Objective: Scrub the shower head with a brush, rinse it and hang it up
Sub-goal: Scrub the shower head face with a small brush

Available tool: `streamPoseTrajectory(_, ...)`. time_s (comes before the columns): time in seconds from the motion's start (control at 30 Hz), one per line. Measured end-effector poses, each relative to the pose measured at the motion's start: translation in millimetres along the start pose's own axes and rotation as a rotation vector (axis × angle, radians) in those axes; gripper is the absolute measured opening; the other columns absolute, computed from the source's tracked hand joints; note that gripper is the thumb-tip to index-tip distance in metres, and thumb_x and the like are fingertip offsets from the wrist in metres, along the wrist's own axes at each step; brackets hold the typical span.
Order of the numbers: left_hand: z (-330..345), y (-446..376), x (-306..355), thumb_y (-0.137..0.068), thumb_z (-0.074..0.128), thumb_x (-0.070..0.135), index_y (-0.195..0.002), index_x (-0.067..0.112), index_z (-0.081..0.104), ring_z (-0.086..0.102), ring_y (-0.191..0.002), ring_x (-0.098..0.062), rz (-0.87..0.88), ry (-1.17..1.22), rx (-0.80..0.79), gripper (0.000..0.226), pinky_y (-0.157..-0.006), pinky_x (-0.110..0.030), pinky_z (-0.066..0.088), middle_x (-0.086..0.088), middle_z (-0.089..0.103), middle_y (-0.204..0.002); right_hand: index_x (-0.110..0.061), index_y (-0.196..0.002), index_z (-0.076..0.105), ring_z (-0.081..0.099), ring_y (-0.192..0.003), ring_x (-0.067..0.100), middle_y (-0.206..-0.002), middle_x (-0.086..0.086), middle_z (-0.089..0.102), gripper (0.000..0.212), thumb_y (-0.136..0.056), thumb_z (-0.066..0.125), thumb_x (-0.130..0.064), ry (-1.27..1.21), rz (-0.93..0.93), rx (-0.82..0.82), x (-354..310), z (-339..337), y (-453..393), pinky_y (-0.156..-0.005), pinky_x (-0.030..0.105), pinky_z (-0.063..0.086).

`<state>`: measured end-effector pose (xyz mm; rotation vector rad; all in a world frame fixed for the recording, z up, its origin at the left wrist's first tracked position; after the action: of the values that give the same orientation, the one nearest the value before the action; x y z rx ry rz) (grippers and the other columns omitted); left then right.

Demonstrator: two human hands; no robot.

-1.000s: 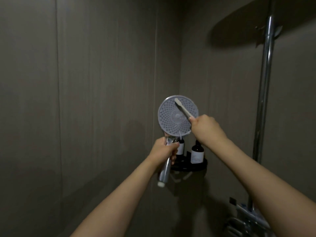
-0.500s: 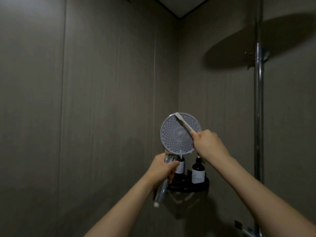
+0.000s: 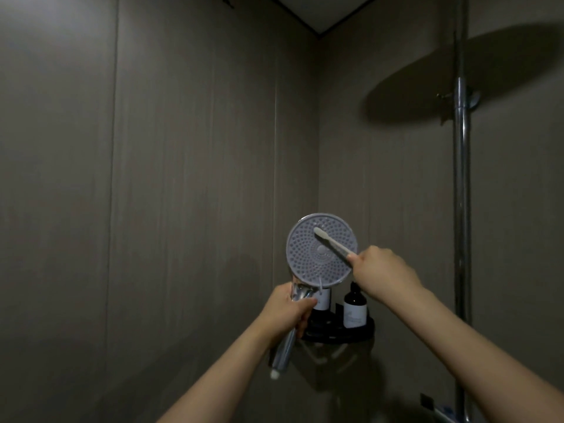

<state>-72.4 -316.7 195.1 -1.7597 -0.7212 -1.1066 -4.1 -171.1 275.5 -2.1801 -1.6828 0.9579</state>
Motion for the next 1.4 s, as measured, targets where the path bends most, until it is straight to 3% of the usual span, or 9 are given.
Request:
streamPoseTrajectory(0.3, -3, 5, -8, -0.087, 0.053, 0.0, -0.074, 0.01, 0.043, 0.041, -0.033, -0.014, -0.012, 0.08, 0.019, 0.02, -0.037, -0.023, 0.036, -0.004, 0.044, -0.048, -0.014, -0.06, 0.046, 0.052, -0.068, 0.023, -0.074, 0.008, 0.054, 0.045, -0.094, 0.042, -0.043, -0.056, 0.067, -0.187, 25, 5, 5, -0.06, 0.029, 0.039)
streamPoseTrajectory(0.43, 0, 9, -19, -0.087, 0.054, 0.001, -0.071, 0.011, 0.043, 0.041, -0.035, -0.014, -0.047, 0.101, 0.008, 0.021, -0.038, -0.022, 0.035, -0.003, 0.045, -0.047, -0.014, -0.054, 0.045, 0.048, -0.057, 0.02, -0.059, 0.004, 0.05, 0.05, -0.097, 0.037, -0.038, -0.165, -0.046, -0.027, 8, -17, 8, -0.05, 0.026, 0.032)
streamPoseTrajectory(0.6, 10, 12, -26, -0.095, 0.042, 0.04, -0.076, 0.012, 0.047, 0.039, -0.032, -0.011, -0.175, 0.368, -0.044, 0.034, -0.036, -0.015, 0.033, -0.003, 0.045, -0.047, -0.017, -0.066, 0.056, 0.055, -0.07, 0.023, -0.072, 0.005, 0.056, 0.042, -0.095, 0.039, -0.042, -0.017, -0.061, -0.276, 13, 34, 28, -0.063, 0.031, 0.043)
streamPoseTrajectory(0.73, 14, 9, -26, -0.084, 0.029, 0.066, -0.073, 0.011, 0.052, 0.04, -0.032, -0.01, -0.21, 0.463, -0.061, 0.061, -0.036, -0.015, 0.034, -0.003, 0.045, -0.047, -0.015, -0.066, 0.055, 0.056, -0.069, 0.025, -0.075, 0.011, 0.059, 0.042, -0.097, 0.038, -0.037, -0.176, -0.013, -0.055, 26, 17, 22, -0.06, 0.029, 0.04)
streamPoseTrajectory(0.83, 17, 10, -27, -0.066, 0.031, 0.074, -0.069, 0.012, 0.051, 0.04, -0.032, -0.011, -0.221, 0.469, -0.08, 0.066, -0.037, -0.016, 0.034, -0.003, 0.045, -0.047, -0.019, -0.067, 0.054, 0.056, -0.069, 0.024, -0.07, 0.004, 0.054, 0.038, -0.096, 0.039, -0.037, -0.055, -0.045, -0.205, 23, 37, 25, -0.061, 0.029, 0.041)
streamPoseTrajectory(1.0, 22, 9, -28, -0.082, 0.017, 0.072, -0.07, 0.011, 0.052, 0.04, -0.031, -0.01, -0.232, 0.481, -0.092, 0.071, -0.036, -0.015, 0.034, -0.003, 0.046, -0.045, -0.007, -0.096, 0.065, 0.056, -0.075, 0.027, -0.088, 0.013, 0.063, 0.044, -0.098, 0.034, -0.038, -0.038, 0.005, -0.007, 32, 19, 24, -0.063, 0.03, 0.042)
streamPoseTrajectory(1.1, 21, 6, -28, -0.084, 0.01, 0.073, -0.072, 0.011, 0.052, 0.04, -0.031, -0.011, -0.252, 0.514, -0.086, 0.075, -0.036, -0.014, 0.034, -0.003, 0.046, -0.044, -0.013, -0.092, 0.064, 0.062, -0.09, 0.032, -0.095, 0.013, 0.064, 0.04, -0.096, 0.036, -0.04, 0.114, -0.128, -0.129, 12, 46, 50, -0.072, 0.035, 0.047)
streamPoseTrajectory(1.2, 21, 5, -29, -0.084, 0.007, 0.072, -0.077, 0.009, 0.055, 0.045, -0.034, -0.012, -0.232, 0.598, -0.091, 0.08, -0.039, -0.015, 0.037, -0.004, 0.05, -0.047, -0.019, -0.063, 0.05, 0.057, -0.073, 0.026, -0.069, 0.003, 0.054, 0.041, -0.096, 0.038, -0.041, 0.015, -0.17, -0.186, 9, 47, 52, -0.062, 0.032, 0.04)
streamPoseTrajectory(1.4, 10, -1, -29, -0.083, 0.009, 0.075, -0.085, 0.007, 0.061, 0.055, -0.049, -0.014, -0.175, 0.617, -0.078, 0.086, -0.045, -0.021, 0.045, -0.004, 0.057, -0.06, -0.023, -0.063, 0.05, 0.044, -0.057, 0.01, -0.063, -0.004, 0.047, 0.037, -0.095, 0.043, -0.04, 0.128, -0.273, -0.62, 5, 74, 69, -0.054, 0.025, 0.034)
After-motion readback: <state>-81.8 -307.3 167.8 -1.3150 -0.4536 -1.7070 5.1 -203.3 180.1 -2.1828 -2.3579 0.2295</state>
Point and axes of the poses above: each hand's wrist, its own y-axis away from the middle knuckle, its own z-axis out of the palm, x = y × z, the point moved 7 cm from there along -y, towards the middle knuckle
